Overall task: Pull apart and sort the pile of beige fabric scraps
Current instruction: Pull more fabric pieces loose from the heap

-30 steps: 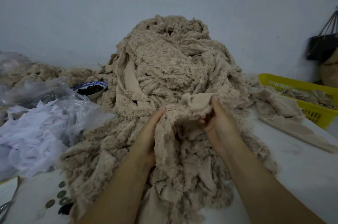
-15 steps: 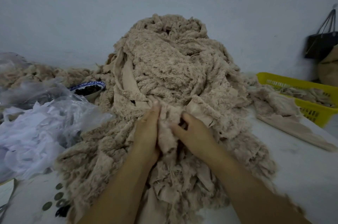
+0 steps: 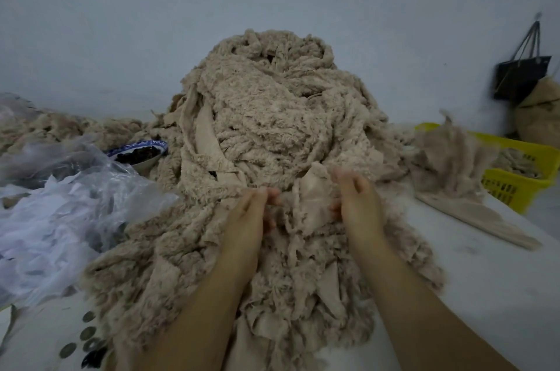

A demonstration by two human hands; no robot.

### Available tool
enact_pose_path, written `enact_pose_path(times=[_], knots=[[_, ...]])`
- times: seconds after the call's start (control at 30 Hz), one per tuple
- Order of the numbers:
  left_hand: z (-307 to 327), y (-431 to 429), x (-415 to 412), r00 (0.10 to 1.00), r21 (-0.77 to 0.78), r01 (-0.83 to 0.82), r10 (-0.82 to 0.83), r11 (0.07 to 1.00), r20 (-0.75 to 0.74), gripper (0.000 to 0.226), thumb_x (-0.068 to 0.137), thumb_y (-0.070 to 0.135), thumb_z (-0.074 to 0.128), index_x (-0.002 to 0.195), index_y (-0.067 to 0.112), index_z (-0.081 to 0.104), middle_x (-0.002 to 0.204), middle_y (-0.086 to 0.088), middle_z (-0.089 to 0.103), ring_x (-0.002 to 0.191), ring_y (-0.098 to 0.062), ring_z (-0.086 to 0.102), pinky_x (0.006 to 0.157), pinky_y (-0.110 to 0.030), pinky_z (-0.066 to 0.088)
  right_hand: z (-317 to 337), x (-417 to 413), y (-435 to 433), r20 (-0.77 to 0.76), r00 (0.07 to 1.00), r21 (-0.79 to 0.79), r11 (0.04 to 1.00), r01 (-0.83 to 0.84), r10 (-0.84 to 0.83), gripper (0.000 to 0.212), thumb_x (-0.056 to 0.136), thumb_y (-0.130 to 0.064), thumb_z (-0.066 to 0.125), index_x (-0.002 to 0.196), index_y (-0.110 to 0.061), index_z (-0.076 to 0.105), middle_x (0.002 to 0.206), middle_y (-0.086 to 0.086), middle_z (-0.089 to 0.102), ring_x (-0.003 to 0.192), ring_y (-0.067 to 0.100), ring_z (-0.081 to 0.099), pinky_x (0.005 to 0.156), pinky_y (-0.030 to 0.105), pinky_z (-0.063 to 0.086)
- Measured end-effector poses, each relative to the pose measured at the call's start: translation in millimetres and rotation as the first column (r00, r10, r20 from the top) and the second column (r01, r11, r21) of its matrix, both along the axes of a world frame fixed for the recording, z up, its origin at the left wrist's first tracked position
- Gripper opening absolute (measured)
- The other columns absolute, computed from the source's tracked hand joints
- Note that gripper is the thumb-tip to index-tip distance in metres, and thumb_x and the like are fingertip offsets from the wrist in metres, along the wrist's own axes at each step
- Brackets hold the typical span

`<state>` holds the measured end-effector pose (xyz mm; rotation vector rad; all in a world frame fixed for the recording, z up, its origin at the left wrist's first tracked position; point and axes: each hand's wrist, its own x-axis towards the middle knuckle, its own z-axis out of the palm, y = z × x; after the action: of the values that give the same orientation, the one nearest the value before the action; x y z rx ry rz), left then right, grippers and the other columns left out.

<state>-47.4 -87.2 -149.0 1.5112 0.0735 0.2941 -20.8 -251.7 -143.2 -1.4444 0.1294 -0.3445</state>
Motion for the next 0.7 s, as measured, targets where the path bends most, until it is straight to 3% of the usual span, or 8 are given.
enact_pose_path(times=[0.07,0.13,0.23,0.3,0.4,0.53,0.6,0.7], knots=[[-3.0,-1.1,-0.7,1.000,0.103,-0.002,0.001,0.995,0.014,0.027,0.104,0.030,0.049,0.093,0.026,0.073,0.081,0.012,0.073,0.055,0.001,0.056,0.053,-0.012,0.046,-8.1,5.4,0.0,0.003,0.998,-0.356,0.932,0.065,-0.069,0.024,0.099,-0.035,0.055,0.117,-0.019,0.058,0.105,-0.007,0.061,0.079,-0.002,0.056,0.057,0.010,0.043],[-3.7,-2.8,-0.5,1.000,0.225,0.021,-0.023,0.974,0.004,0.020,0.102,0.035,0.051,0.101,0.030,0.070,0.080,0.009,0.072,0.058,0.003,0.058,0.054,-0.010,0.045,-10.1,7.1,-1.2,-0.093,0.995,-0.498,0.867,-0.030,-0.019,0.024,0.099,-0.037,0.055,0.105,-0.013,0.053,0.089,-0.007,0.055,0.075,0.006,0.052,0.060,0.022,0.041],[-0.2,-4.2,-2.5,0.987,0.271,0.155,-0.139,0.950,-0.077,0.030,0.095,0.053,0.054,0.112,0.031,0.065,0.098,0.009,0.071,0.084,0.002,0.066,0.072,-0.015,0.051,-5.0,-0.8,9.4,-0.032,0.980,-0.362,0.912,-0.192,0.194,0.019,0.100,-0.036,0.054,0.086,-0.026,0.062,0.063,-0.003,0.054,0.051,0.004,0.049,0.048,0.020,0.040],[2.0,-3.7,-4.4,0.971,0.196,0.231,-0.213,0.953,-0.106,0.041,0.090,0.058,0.058,0.101,0.023,0.075,0.097,-0.001,0.077,0.091,-0.014,0.072,0.086,-0.032,0.056,-1.2,-8.5,19.4,0.028,0.931,-0.205,0.914,-0.351,0.364,0.031,0.101,-0.036,0.054,0.073,-0.039,0.065,0.048,-0.003,0.052,0.040,0.007,0.046,0.042,0.019,0.039],[1.9,-2.4,-5.6,0.993,0.082,0.107,-0.103,0.991,-0.049,0.033,0.096,0.041,0.061,0.092,0.013,0.078,0.090,-0.014,0.076,0.090,-0.029,0.073,0.092,-0.049,0.056,-3.2,-10.0,24.5,0.038,0.911,-0.265,0.883,-0.388,0.411,0.025,0.102,-0.038,0.052,0.081,-0.038,0.065,0.043,-0.005,0.049,0.038,0.008,0.044,0.042,0.022,0.038],[6.8,2.7,0.2,0.998,-0.234,-0.011,-0.004,0.972,-0.062,0.034,0.098,0.039,0.059,0.114,0.012,0.072,0.105,-0.005,0.077,0.100,-0.020,0.073,0.094,-0.041,0.055,-8.2,-9.2,19.6,0.013,0.883,-0.430,0.800,-0.420,0.470,0.015,0.100,-0.038,0.055,0.086,-0.042,0.060,0.056,-0.019,0.057,0.045,-0.003,0.047,0.045,0.012,0.037],[11.1,7.0,2.6,0.996,-0.375,-0.030,-0.004,0.926,-0.088,0.040,0.098,0.042,0.056,0.120,0.011,0.069,0.109,-0.005,0.076,0.102,-0.019,0.072,0.091,-0.037,0.056,-10.0,-6.6,17.9,0.018,0.930,-0.602,0.747,-0.283,0.368,0.027,0.101,-0.036,0.049,0.074,-0.036,0.054,0.059,-0.013,0.053,0.047,-0.003,0.044,0.045,0.013,0.033],[13.9,10.9,3.6,0.989,-0.490,0.044,-0.106,0.871,-0.100,0.046,0.100,0.047,0.048,0.125,0.012,0.065,0.114,-0.008,0.075,0.105,-0.024,0.072,0.090,-0.040,0.057,-8.8,-0.3,11.5,0.127,0.973,-0.608,0.791,-0.075,0.190,0.035,0.102,-0.034,0.047,0.069,-0.027,0.039,0.057,-0.012,0.045,0.049,-0.002,0.041,0.046,0.014,0.032]])
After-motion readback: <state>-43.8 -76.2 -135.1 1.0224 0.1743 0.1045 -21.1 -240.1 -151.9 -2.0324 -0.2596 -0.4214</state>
